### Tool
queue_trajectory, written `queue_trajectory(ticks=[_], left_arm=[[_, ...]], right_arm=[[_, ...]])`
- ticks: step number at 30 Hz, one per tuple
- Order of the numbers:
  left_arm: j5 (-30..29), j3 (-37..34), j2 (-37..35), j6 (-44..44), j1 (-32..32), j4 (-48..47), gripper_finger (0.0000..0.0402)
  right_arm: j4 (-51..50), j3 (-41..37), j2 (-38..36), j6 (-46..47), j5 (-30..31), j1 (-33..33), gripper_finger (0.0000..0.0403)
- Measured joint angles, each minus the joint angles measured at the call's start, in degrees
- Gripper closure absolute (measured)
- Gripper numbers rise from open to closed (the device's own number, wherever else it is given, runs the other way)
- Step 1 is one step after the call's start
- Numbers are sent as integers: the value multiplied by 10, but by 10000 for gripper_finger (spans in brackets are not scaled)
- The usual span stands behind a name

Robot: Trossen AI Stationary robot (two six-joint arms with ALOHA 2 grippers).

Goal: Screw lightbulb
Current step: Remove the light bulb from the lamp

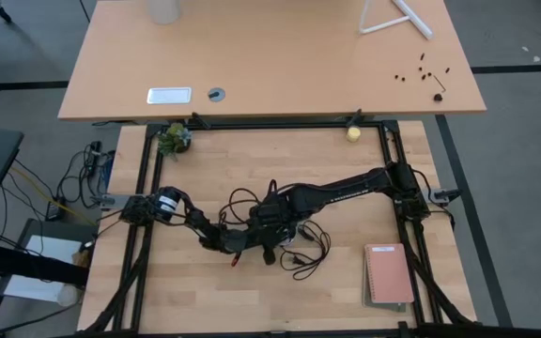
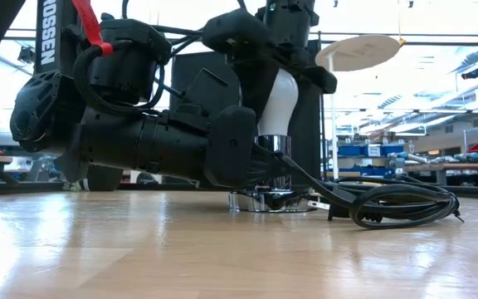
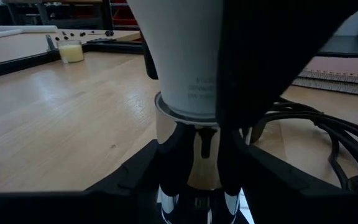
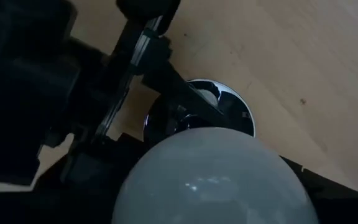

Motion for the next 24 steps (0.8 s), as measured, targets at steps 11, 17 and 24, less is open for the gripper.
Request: queue_trajectory(ticks=[11,17,24], left_arm=[[2,0,0,7,0,-3,208],[8,1,0,19,-1,-4,208],[5,0,-1,18,-2,-4,208]], right_arm=[[-5,3,0,-406,-48,1,127],[-14,3,0,-830,-46,11,131],[-19,3,0,-940,25,22,145]])
